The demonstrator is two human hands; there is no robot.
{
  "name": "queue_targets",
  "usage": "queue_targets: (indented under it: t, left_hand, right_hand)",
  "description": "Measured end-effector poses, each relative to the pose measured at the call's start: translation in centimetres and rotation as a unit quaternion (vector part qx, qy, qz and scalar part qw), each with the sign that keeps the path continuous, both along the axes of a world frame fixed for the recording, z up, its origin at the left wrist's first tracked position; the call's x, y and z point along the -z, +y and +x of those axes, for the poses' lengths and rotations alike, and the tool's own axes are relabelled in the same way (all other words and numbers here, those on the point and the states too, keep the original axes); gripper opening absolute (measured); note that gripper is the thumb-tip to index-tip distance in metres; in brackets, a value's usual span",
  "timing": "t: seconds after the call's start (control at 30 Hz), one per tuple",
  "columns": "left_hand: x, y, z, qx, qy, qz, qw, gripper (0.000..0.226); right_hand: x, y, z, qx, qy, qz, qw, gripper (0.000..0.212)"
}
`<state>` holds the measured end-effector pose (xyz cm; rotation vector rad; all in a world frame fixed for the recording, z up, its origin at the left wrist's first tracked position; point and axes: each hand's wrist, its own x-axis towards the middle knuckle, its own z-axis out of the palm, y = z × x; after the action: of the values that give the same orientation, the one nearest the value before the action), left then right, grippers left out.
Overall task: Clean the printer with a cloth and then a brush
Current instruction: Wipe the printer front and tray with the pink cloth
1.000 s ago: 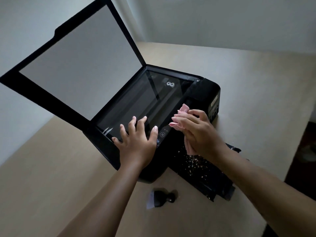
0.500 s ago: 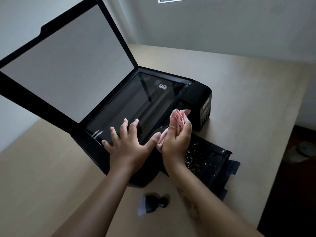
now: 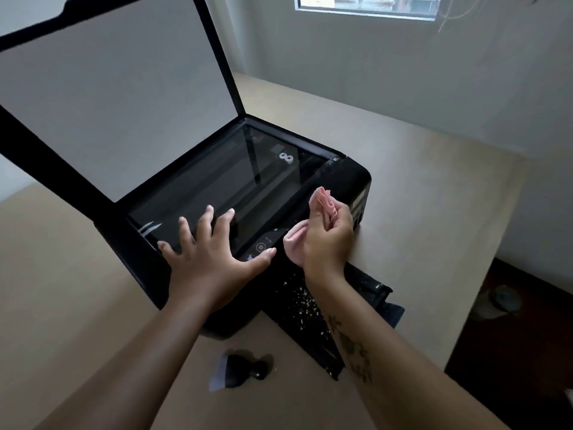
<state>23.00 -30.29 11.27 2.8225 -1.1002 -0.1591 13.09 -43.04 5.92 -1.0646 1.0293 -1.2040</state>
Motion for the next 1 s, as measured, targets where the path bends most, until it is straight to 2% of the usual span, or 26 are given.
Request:
queue_targets:
  t: [0.07, 0.1, 0.13, 0.2, 0.27, 0.33, 0.37, 0.4, 0.43, 0.47, 0.5, 0.53, 0.6, 0.67, 0.73, 0.8, 0.83, 0.87, 0.9, 0.93, 0.97, 1.0]
  left_hand:
    - [-0.1, 0.0, -0.1, 0.001, -0.003, 0.002, 1.0, 0.108]
    - [-0.1, -0.1, 0.0, 0.002, -0.004, 0.0, 1.0, 0.108]
    - [0.0, -0.2, 0.0, 0.003, -0.003, -0.001, 1.0, 0.109]
    - [0.0, -0.2, 0.0, 0.004, -0.006, 0.001, 1.0, 0.109]
    - [0.1, 0.0, 0.0, 0.002, -0.007, -0.002, 1.0, 0.11]
    - [0.2, 0.1, -0.1, 0.003, -0.013, -0.006, 1.0, 0.111]
    - [0.2, 0.2, -0.1, 0.003, -0.014, -0.008, 1.0, 0.111]
    - [0.3, 0.2, -0.1, 0.003, -0.013, -0.01, 1.0, 0.112]
    - [0.3, 0.1, 0.0, 0.004, -0.012, -0.012, 1.0, 0.113]
    - [0.4, 0.2, 0.1, 0.001, -0.008, -0.013, 1.0, 0.113]
    - [0.5, 0.2, 0.1, -0.002, -0.007, -0.013, 1.0, 0.113]
    - [0.5, 0.2, 0.0, 0.0, -0.01, -0.012, 1.0, 0.113]
    - [0.7, 0.2, 0.0, 0.001, -0.015, -0.016, 1.0, 0.113]
    - [0.6, 0.2, 0.0, -0.003, -0.015, -0.016, 1.0, 0.113]
    - [0.6, -0.1, -0.1, -0.002, -0.011, -0.011, 1.0, 0.113]
    - [0.3, 0.0, -0.3, 0.002, -0.009, -0.01, 1.0, 0.112]
    - [0.2, 0.1, -0.5, 0.002, -0.009, -0.008, 1.0, 0.112]
    - [0.1, 0.1, -0.6, 0.002, -0.01, -0.005, 1.0, 0.112]
    - [0.1, 0.2, -0.7, 0.0, -0.011, 0.0, 1.0, 0.112]
    - [0.1, 0.1, -0.7, -0.002, -0.012, 0.004, 1.0, 0.112]
    - [0.1, 0.1, -0.7, -0.005, -0.011, 0.009, 1.0, 0.112]
    - [0.1, 0.0, -0.7, -0.008, -0.01, 0.013, 1.0, 0.112]
  right_hand:
    - [0.2, 1.2, -1.6, -0.055, 0.067, -0.105, 0.991, 0.022]
    - [0.7, 0.8, -3.0, -0.087, 0.108, -0.195, 0.971, 0.021]
    - [1.0, -0.3, -4.5, -0.121, 0.159, -0.296, 0.934, 0.021]
    - [1.1, -4.6, -6.7, -0.163, 0.285, -0.494, 0.805, 0.027]
    - [0.7, -8.3, -7.4, -0.159, 0.384, -0.642, 0.644, 0.022]
    - [1.1, -10.1, -7.4, -0.121, 0.451, -0.745, 0.476, 0.025]
    - [1.5, -10.6, -7.3, -0.105, 0.478, -0.774, 0.402, 0.027]
    - [2.1, -10.9, -7.1, -0.098, 0.492, -0.794, 0.344, 0.028]
    - [2.8, -11.1, -6.9, -0.1, 0.502, -0.805, 0.301, 0.031]
    - [3.4, -11.2, -6.6, -0.108, 0.505, -0.811, 0.274, 0.032]
    - [4.4, -11.4, -6.5, -0.119, 0.508, -0.815, 0.253, 0.031]
    - [5.3, -11.5, -6.6, -0.138, 0.513, -0.81, 0.249, 0.029]
    - [6.8, -11.3, -7.0, -0.179, 0.528, -0.789, 0.257, 0.024]
    - [6.6, -11.3, -7.5, -0.216, 0.51, -0.796, 0.245, 0.014]
    - [4.9, -11.3, -8.3, -0.246, 0.493, -0.791, 0.267, 0.027]
    - [3.3, -10.9, -9.9, -0.26, 0.502, -0.765, 0.308, 0.025]
    - [3.1, -11.0, -10.7, -0.25, 0.518, -0.737, 0.354, 0.021]
    - [3.0, -10.6, -11.5, -0.233, 0.526, -0.685, 0.447, 0.022]
    - [3.3, -10.1, -12.0, -0.212, 0.507, -0.594, 0.588, 0.021]
    - [2.4, -9.1, -11.9, -0.17, 0.458, -0.464, 0.739, 0.016]
    - [2.5, -8.6, -10.8, -0.112, 0.376, -0.3, 0.87, 0.012]
    - [2.3, -8.1, -9.2, -0.069, 0.274, -0.117, 0.952, 0.014]
